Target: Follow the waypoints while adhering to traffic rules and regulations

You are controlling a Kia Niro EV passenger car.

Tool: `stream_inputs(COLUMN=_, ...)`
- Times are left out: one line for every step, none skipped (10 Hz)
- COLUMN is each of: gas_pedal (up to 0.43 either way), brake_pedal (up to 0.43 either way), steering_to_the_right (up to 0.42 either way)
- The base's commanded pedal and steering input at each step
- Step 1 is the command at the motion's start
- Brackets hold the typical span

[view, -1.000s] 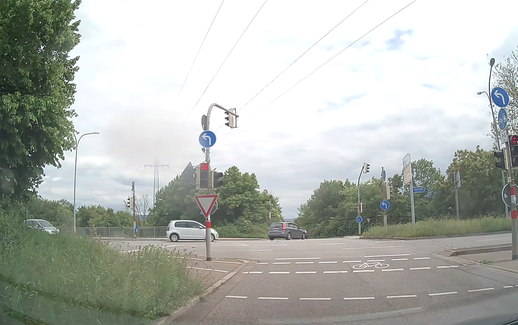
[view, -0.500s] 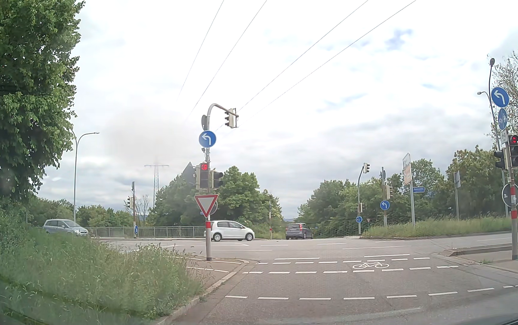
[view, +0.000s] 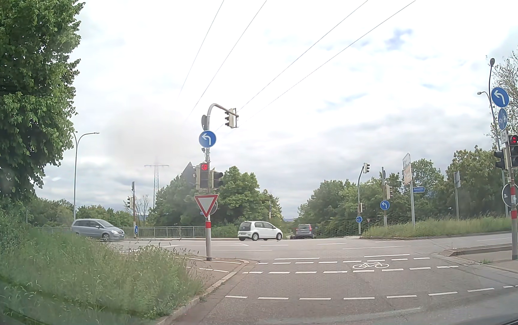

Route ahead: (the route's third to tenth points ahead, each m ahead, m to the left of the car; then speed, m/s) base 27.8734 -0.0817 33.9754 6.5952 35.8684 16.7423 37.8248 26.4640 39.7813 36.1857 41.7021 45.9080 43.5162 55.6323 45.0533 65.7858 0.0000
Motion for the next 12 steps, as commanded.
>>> stream_inputs(gas_pedal=0.0, brake_pedal=0.244, steering_to_the_right=-0.007)
stream_inputs(gas_pedal=0.0, brake_pedal=0.244, steering_to_the_right=-0.007)
stream_inputs(gas_pedal=0.0, brake_pedal=0.244, steering_to_the_right=-0.007)
stream_inputs(gas_pedal=0.0, brake_pedal=0.25, steering_to_the_right=-0.007)
stream_inputs(gas_pedal=0.0, brake_pedal=0.244, steering_to_the_right=-0.007)
stream_inputs(gas_pedal=0.0, brake_pedal=0.244, steering_to_the_right=-0.007)
stream_inputs(gas_pedal=0.0, brake_pedal=0.244, steering_to_the_right=-0.007)
stream_inputs(gas_pedal=0.0, brake_pedal=0.244, steering_to_the_right=-0.007)
stream_inputs(gas_pedal=0.0, brake_pedal=0.244, steering_to_the_right=-0.007)
stream_inputs(gas_pedal=0.0, brake_pedal=0.25, steering_to_the_right=-0.007)
stream_inputs(gas_pedal=0.0, brake_pedal=0.244, steering_to_the_right=-0.007)
stream_inputs(gas_pedal=0.0, brake_pedal=0.244, steering_to_the_right=-0.007)
